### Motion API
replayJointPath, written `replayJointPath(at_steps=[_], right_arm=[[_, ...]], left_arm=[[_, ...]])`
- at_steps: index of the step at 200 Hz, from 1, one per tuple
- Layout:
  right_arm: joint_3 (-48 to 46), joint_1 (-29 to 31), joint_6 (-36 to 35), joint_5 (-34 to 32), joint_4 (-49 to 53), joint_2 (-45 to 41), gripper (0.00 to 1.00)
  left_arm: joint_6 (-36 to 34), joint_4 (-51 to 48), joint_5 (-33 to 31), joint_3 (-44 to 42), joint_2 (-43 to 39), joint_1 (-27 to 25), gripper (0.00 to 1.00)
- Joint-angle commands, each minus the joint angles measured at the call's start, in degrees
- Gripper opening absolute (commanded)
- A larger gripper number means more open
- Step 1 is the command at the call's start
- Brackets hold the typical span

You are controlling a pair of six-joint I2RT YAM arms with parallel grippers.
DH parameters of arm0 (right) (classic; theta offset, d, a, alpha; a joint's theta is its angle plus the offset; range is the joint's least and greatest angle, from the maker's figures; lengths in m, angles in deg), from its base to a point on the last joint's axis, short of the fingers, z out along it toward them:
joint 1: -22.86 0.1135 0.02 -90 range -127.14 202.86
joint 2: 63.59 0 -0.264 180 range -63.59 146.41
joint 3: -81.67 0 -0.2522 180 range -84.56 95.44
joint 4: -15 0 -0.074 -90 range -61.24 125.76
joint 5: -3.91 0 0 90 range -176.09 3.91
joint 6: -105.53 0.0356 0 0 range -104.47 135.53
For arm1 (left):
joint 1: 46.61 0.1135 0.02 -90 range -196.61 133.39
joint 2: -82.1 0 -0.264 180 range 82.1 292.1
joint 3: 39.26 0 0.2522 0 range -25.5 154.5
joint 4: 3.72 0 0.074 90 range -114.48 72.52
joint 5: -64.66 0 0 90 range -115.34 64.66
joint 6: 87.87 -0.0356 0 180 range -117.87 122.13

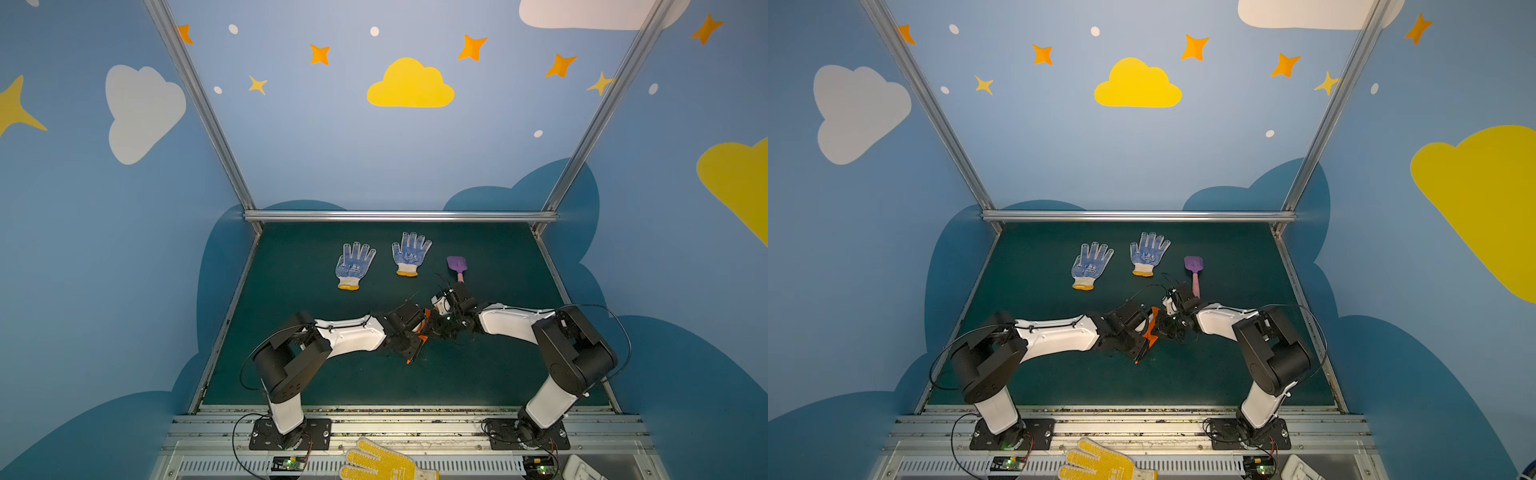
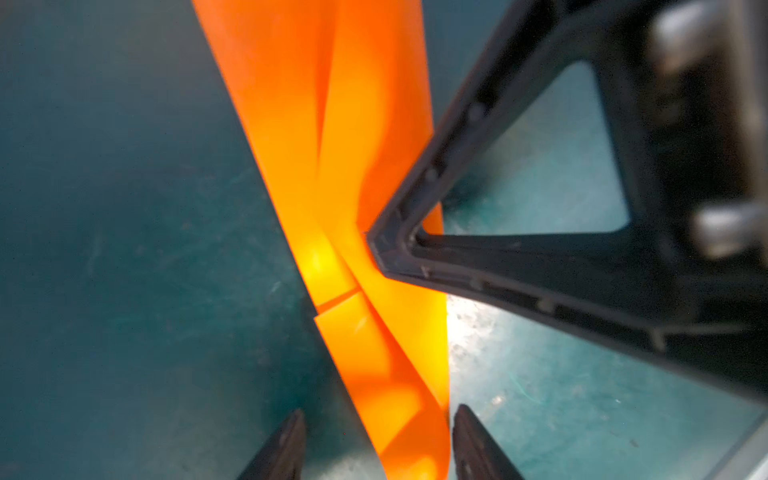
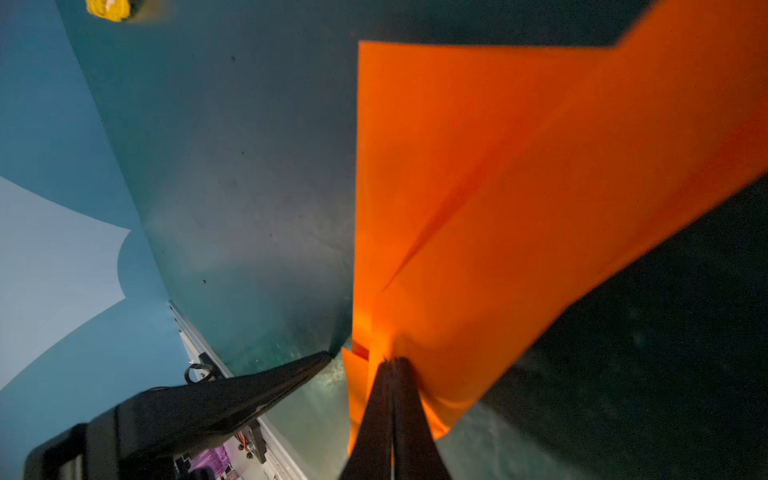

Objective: Fold a paper plane with a square sheet of paper (fold left side to right side)

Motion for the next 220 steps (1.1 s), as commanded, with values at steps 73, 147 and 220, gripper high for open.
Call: replayJointPath(at_steps=[73, 147, 220], right_arm=[[0.7, 0.3, 0.4, 1.8, 1.5, -5.3, 0.0], [-1.3, 0.6, 1.1, 1.4, 1.4, -7.6, 0.0], [-3.4, 1.8, 1.9, 0.9, -0.5, -6.9, 0.0]], left_arm=[[0.2, 1.2, 3.1, -2.3, 0.8, 0.6, 0.37], [2.0, 3.0, 8.6, -2.4, 0.1, 2.1, 0.32], [2.6, 3.4, 11.0, -2.3, -0.2, 3.1, 0.32]])
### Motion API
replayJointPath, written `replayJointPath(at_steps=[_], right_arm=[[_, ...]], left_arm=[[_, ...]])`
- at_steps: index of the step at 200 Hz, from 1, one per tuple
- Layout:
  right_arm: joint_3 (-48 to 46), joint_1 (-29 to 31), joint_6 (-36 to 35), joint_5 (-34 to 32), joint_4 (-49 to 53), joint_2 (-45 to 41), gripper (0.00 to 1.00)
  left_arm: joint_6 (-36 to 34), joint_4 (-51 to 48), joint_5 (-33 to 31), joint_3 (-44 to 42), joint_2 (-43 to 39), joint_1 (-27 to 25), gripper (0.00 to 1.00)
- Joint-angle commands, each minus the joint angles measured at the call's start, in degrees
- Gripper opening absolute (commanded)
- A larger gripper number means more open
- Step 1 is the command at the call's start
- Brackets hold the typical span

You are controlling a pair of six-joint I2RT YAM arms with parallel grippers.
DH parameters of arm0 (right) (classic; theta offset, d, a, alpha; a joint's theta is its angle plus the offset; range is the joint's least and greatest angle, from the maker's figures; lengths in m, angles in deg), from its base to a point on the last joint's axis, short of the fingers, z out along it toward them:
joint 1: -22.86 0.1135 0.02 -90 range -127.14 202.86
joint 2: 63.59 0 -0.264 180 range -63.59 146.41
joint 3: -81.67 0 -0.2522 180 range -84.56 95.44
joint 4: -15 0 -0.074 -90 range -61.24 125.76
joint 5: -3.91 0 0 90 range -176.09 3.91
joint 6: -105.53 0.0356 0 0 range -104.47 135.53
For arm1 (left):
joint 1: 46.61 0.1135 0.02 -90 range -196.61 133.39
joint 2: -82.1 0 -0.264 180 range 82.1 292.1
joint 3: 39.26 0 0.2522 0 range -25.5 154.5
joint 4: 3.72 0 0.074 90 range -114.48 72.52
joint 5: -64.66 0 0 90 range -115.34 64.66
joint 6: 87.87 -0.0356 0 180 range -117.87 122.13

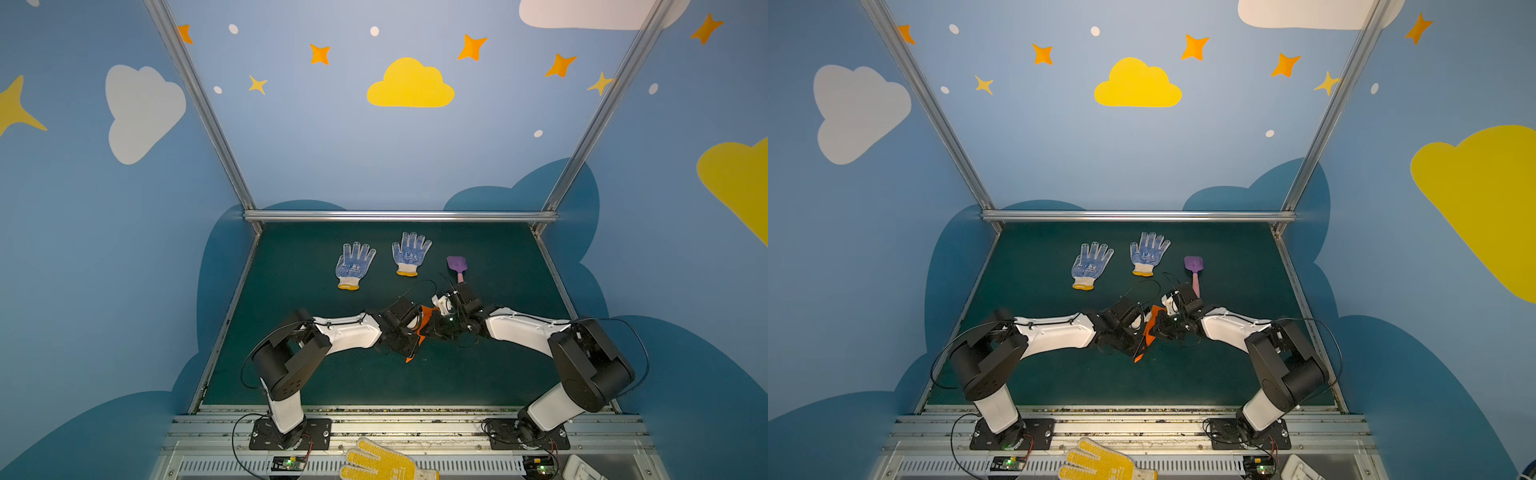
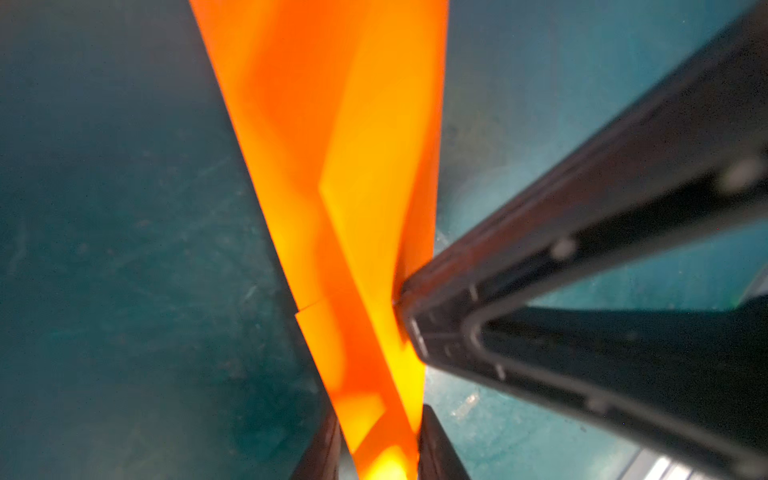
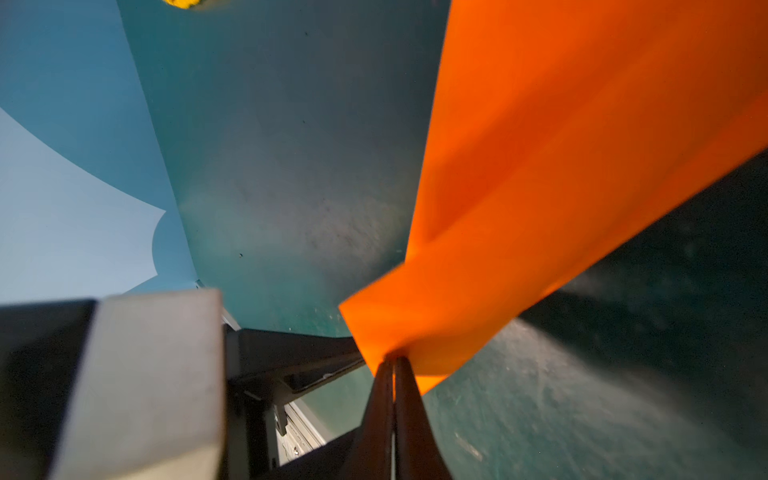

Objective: Fold a paper plane with a square sheet of paper (fold left side to right side)

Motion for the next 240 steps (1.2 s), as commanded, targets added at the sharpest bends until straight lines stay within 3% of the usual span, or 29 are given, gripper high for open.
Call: replayJointPath(at_steps=[1, 98, 150, 189, 240], right_arm=[[-0.9, 0.5, 0.5, -0.4, -0.8, -0.5, 0.0], [-0.1, 0.6, 0.2, -2.1, -1.6, 4.1, 0.0], [-0.6, 0.5, 0.1, -2.7, -1.9, 4.6, 0.0], [-0.5, 0.4, 0.1, -2.7, -1.8, 4.4, 0.0], [-0.2, 0.4, 0.1, -2.5, -1.7, 4.4, 0.0]], left_arm=[[0.5, -0.2, 1.5, -0.7, -0.2, 0.3, 0.32], [-0.6, -1.9, 3.6, 0.1, -0.9, 0.6, 0.34], [-2.3, -6.3, 1.7, 0.2, -3.0, 0.5, 0.5], [-3.4, -7.6, -3.1, -0.5, -4.0, -1.3, 0.59], [-4.2, -6.6, -6.1, -0.2, -2.9, -3.3, 0.63]])
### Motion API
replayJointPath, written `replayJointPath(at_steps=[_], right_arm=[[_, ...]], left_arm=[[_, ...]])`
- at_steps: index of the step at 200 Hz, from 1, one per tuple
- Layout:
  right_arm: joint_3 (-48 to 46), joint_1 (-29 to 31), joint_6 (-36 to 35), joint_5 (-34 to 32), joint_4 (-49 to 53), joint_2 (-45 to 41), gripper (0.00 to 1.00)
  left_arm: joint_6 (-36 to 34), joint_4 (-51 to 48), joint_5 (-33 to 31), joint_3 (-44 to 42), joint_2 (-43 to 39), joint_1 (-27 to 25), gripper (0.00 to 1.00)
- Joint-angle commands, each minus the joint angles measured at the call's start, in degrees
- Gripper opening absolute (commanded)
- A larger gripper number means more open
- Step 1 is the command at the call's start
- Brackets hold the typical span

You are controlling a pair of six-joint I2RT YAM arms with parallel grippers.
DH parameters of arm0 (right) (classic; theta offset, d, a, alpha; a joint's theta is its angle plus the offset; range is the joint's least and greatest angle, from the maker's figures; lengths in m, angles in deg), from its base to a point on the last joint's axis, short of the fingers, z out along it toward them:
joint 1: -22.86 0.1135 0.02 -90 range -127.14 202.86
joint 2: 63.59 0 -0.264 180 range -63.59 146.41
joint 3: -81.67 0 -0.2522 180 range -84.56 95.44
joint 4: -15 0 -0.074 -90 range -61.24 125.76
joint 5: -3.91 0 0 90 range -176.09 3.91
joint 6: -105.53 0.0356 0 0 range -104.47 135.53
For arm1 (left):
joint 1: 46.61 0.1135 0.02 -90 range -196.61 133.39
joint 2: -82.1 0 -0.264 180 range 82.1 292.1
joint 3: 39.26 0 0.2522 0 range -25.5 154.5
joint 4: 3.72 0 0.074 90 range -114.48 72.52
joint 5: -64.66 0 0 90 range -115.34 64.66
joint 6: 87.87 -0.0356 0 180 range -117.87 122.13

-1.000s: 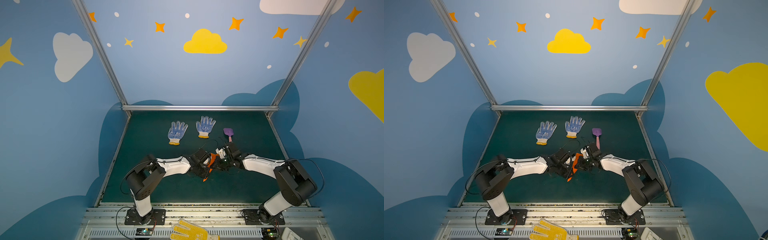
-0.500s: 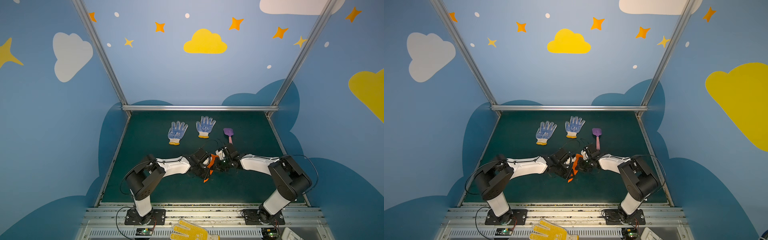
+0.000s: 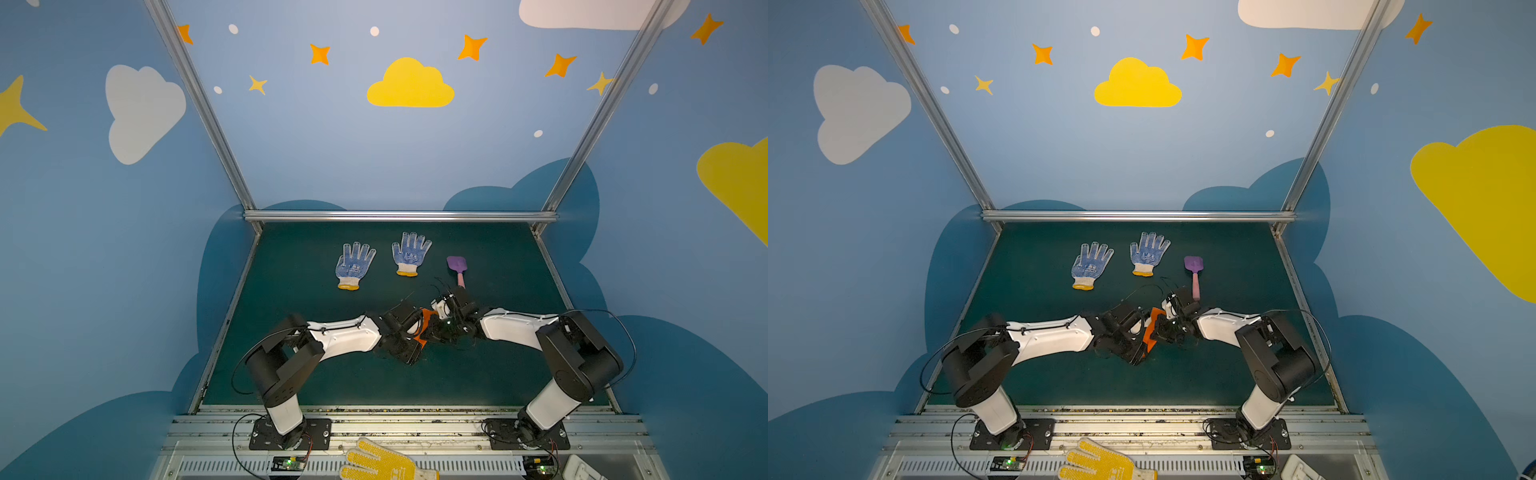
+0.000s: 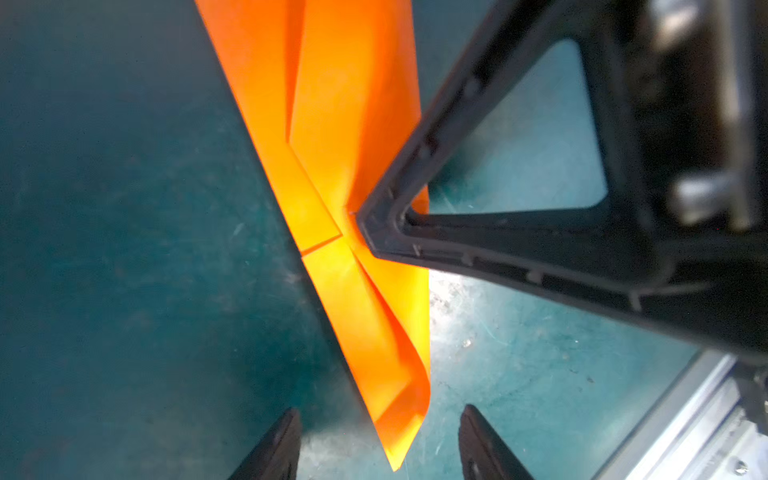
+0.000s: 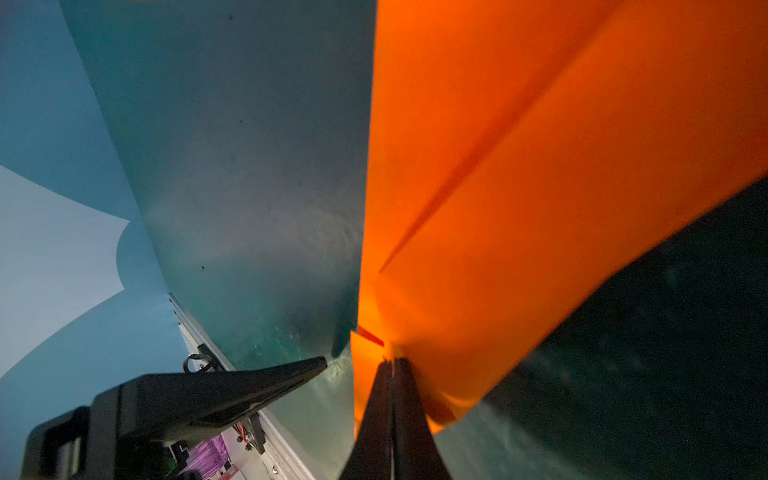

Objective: Fold a paper plane with a square sheet of paper (fold left side to right side)

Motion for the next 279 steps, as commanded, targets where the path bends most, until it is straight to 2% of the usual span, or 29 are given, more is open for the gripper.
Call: replayJointPath(at_steps=[1, 70, 140, 197, 279], right_arm=[[0.2, 0.0, 0.0, -0.6, -0.2, 0.4, 0.0], [0.2, -0.1, -0.1, -0.4, -0.2, 0.4, 0.0], [0.4, -0.2, -0.2, 0.0, -0.3, 0.3, 0.0], [1.1, -0.1, -0.5, 1.2, 0.1, -0.4, 0.0], [2.0, -0.2, -0.9, 2.1, 2.2, -4.3, 0.0]], left_arm=[[-1.6, -0.9, -2.7, -0.1, -0.2, -0.9, 0.63], [-3.1, -2.0, -6.3, 1.3, 2.6, -3.6, 0.62], [-3.2, -0.9, -6.1, 0.2, 2.1, -4.1, 0.45], [-2.9, 0.4, -4.3, -0.2, 0.9, -4.1, 0.35], [-2.5, 1.1, -1.8, -0.2, 0.5, -3.6, 0.27]])
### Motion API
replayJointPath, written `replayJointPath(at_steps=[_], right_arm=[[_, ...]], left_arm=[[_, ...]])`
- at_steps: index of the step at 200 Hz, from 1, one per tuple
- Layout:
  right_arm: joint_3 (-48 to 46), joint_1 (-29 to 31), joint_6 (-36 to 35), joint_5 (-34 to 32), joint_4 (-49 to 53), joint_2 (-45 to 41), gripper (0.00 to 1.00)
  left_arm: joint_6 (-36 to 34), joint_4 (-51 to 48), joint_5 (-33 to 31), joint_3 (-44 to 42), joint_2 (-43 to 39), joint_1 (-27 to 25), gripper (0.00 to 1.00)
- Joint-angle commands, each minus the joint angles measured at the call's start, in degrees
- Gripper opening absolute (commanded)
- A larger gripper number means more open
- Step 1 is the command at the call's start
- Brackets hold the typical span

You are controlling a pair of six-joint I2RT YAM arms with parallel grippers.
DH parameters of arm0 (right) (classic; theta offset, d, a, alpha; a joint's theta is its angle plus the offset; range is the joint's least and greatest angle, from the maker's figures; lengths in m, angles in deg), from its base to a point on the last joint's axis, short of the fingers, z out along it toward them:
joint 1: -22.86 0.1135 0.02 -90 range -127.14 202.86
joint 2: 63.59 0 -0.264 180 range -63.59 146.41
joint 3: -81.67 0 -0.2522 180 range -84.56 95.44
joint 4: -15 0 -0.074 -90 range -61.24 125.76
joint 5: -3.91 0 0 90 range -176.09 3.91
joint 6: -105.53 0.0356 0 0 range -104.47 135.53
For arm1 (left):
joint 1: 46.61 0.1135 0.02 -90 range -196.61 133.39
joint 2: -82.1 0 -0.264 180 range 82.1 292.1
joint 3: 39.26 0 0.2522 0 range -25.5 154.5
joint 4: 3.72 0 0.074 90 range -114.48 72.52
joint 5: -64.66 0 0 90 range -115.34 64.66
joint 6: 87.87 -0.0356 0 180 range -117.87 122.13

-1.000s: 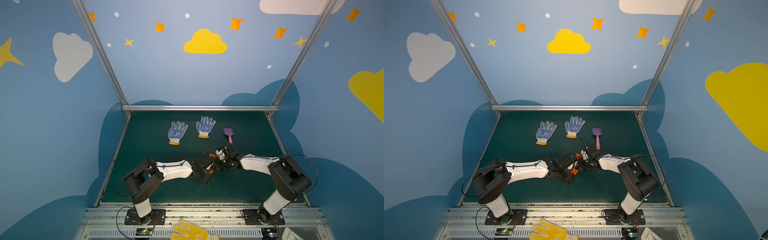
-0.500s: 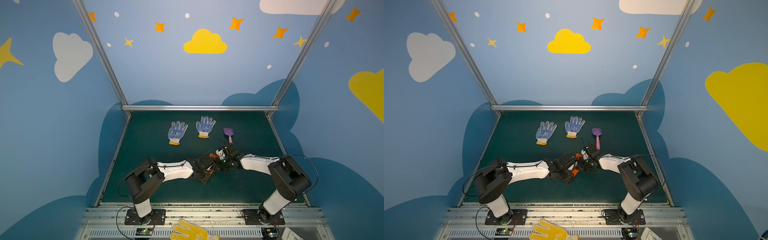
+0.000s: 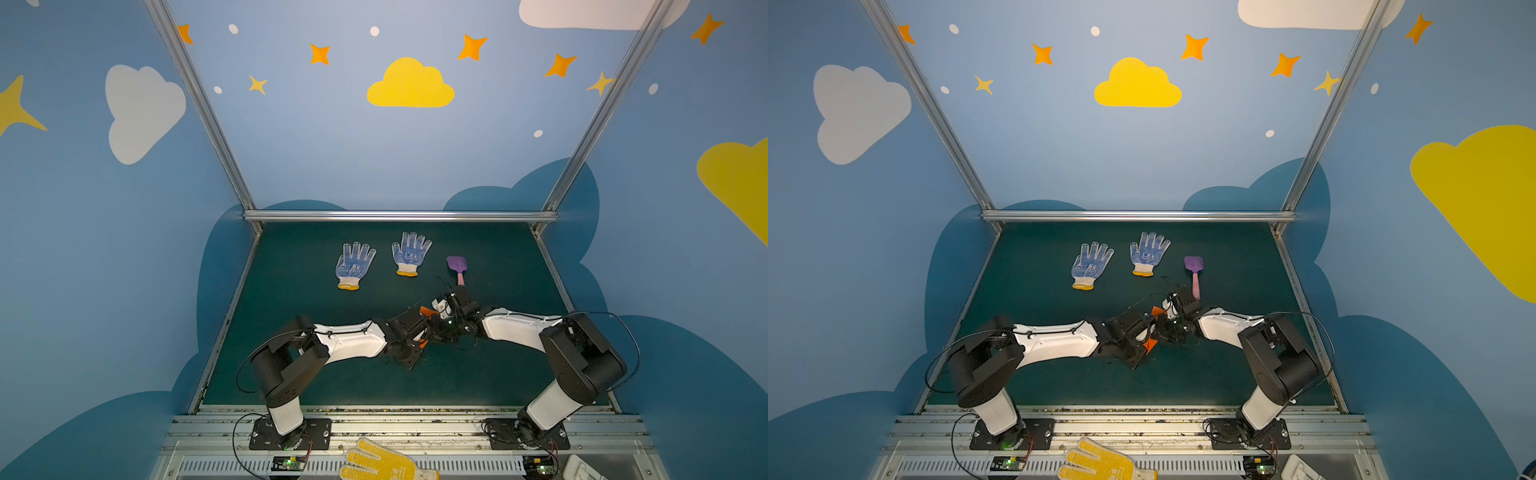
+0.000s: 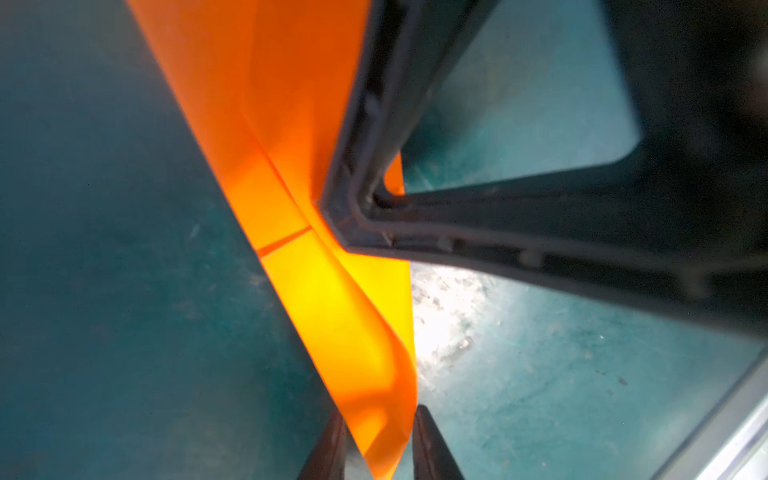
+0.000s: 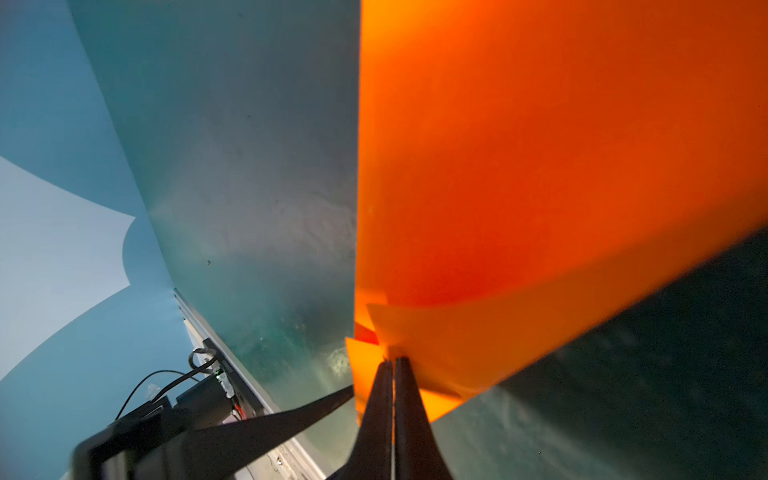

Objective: Fold a paper plane with a square sheet of paper (fold left side to right side)

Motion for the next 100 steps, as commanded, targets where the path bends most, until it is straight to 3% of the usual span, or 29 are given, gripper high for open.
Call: replayJointPath(at_steps=[1, 100], right_arm=[[1.9, 0.2, -0.7, 1.1, 0.8, -2.6, 0.0], [-2.5, 0.2, 0.1, 1.1, 1.1, -7.8, 0.0]], left_arm=[[-0.6, 0.8, 2.1, -0.4, -0.8, 0.0, 0.27], [0.0, 1.0, 3.4, -0.5, -1.1, 1.0, 0.21]])
